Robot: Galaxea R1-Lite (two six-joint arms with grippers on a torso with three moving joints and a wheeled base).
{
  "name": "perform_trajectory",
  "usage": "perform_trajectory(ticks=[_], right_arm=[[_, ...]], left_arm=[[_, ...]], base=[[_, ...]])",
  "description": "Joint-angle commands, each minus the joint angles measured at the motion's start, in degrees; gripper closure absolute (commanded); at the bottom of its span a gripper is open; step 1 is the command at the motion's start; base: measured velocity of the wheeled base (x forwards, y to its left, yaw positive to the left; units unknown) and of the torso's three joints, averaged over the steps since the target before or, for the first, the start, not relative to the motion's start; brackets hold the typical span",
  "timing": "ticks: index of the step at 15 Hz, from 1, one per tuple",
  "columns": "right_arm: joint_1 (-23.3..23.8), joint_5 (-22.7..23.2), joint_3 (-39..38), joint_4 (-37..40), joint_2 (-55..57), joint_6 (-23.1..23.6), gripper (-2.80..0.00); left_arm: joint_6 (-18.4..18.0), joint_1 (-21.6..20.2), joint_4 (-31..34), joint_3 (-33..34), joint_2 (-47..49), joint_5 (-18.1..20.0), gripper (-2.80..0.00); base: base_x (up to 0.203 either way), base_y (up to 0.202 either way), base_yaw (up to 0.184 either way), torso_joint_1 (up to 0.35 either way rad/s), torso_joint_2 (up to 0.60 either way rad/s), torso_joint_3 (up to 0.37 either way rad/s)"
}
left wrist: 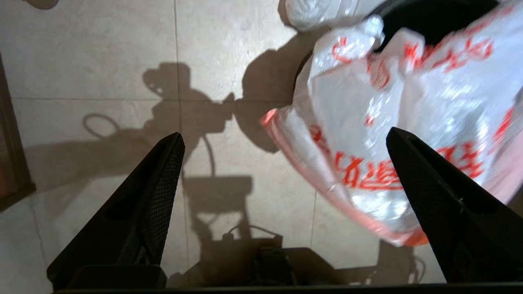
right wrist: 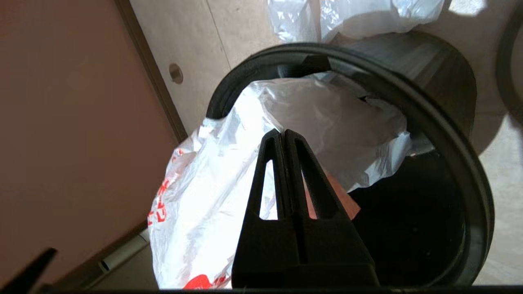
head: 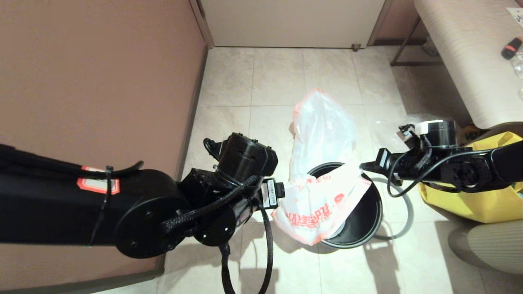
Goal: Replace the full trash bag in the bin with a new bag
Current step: Put the new garbage bag on the trash can
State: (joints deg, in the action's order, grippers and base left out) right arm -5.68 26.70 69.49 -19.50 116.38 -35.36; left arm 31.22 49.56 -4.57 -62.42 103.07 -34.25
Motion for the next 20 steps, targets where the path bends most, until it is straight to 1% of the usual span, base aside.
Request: perform_trajectory(ticks=[1, 2, 3, 5, 6, 7, 8, 9, 11, 12, 13, 14, 15, 16, 17, 20], right_arm=[[0.23, 0.02, 1.81, 0.38, 0.81, -0.76, 0.0], [0.23, 0.02, 2.39, 1.1, 1.02, -0.76, 0.0], [0.23, 0.02, 3.15, 2.05, 1.32, -0.76, 0.0], [0.19, 0.1, 5.43, 4.83, 1.94, -0.96, 0.0], [-0.04, 0.16, 6.77, 7.38, 2.08, -1.06, 0.0], [-0.37, 0.21, 8.22, 9.5, 2.18, -1.8, 0.0], [-0.68, 0.39, 9.69, 11.48, 2.39, -2.78, 0.0], [-0.78, 0.5, 10.95, 12.68, 2.66, -2.99, 0.0], [-1.03, 0.59, 13.67, 15.67, 3.64, -3.09, 0.0], [-1.25, 0.81, 15.3, 17.57, 4.17, -3.16, 0.0], [-1.52, 0.97, 17.27, 19.71, 4.6, -3.34, 0.0], [-1.85, 1.04, 19.39, 21.56, 5.16, -3.44, 0.0], [-2.08, 1.06, 21.34, 22.92, 5.69, -3.47, 0.0], [-2.21, 1.06, 23.54, 24.54, 6.26, -3.73, 0.0], [-2.34, 1.01, 25.5, 25.83, 7.07, -4.08, 0.0], [-2.4, 0.88, 29.77, 28.16, 9.59, -4.62, 0.0]], left_arm=[[0.08, 0.48, 0.04, 1.77, 1.96, -0.15, -2.8], [-0.73, 0.68, -0.15, 3.78, 2.38, -0.09, -2.8], [-2.83, 0.8, -0.42, 5.5, 2.47, 0.3, -2.8], [-12.76, 0.9, -3.47, 9.27, 0.9, 3.68, -2.8], [-19.4, 0.54, -6.97, 11.1, 0.37, 6.6, -2.8], [-25.99, -0.45, -11.87, 12.95, 0.41, 9.5, -2.8], [-32.15, -1.68, -16.83, 14.82, 1.05, 12.16, -2.8], [-37.74, -3.39, -20.23, 16.52, 2.04, 14.93, -2.8], [-49.71, -7.61, -26.99, 19.54, 5.53, 23.22, -2.8], [-53.67, -9.06, -30.07, 20.11, 7.59, 25.9, -2.8], [-56.45, -9.78, -33.13, 20.26, 9.86, 27.72, -2.8], [-57.81, -9.88, -36.08, 20.05, 12.44, 28.64, -2.8], [-58.37, -9.76, -38.88, 19.51, 14.81, 28.98, -2.8], [-58.79, -9.29, -43.04, 18.82, 17.41, 29.09, -2.8], [-59.33, -8.42, -46.59, 18.75, 18.26, 29.13, -2.8], [-60.29, -5.59, -47.12, 21.98, 15.75, 29.15, -2.8]], base=[[0.0, 0.0, 0.0, 0.0, 0.0, 0.0], [0.0, 0.0, 0.0, 0.0, 0.0, 0.0], [0.0, 0.0, 0.0, 0.0, 0.0, 0.0], [0.0, 0.0, 0.0, 0.0, 0.0, 0.0], [0.0, 0.0, 0.0, 0.0, 0.0, 0.0], [0.0, 0.0, 0.0, 0.0, 0.0, 0.0], [0.0, 0.0, 0.0, 0.0, 0.0, 0.0], [0.0, 0.0, 0.0, 0.0, 0.0, 0.0], [0.0, 0.0, 0.0, 0.0, 0.0, 0.0], [0.0, 0.0, 0.0, 0.0, 0.0, 0.0], [0.0, 0.0, 0.0, 0.0, 0.0, 0.0], [0.0, 0.0, 0.0, 0.0, 0.0, 0.0], [0.0, 0.0, 0.0, 0.0, 0.0, 0.0], [0.0, 0.0, 0.0, 0.0, 0.0, 0.0], [0.0, 0.0, 0.0, 0.0, 0.0, 0.0], [0.0, 0.0, 0.0, 0.0, 0.0, 0.0]])
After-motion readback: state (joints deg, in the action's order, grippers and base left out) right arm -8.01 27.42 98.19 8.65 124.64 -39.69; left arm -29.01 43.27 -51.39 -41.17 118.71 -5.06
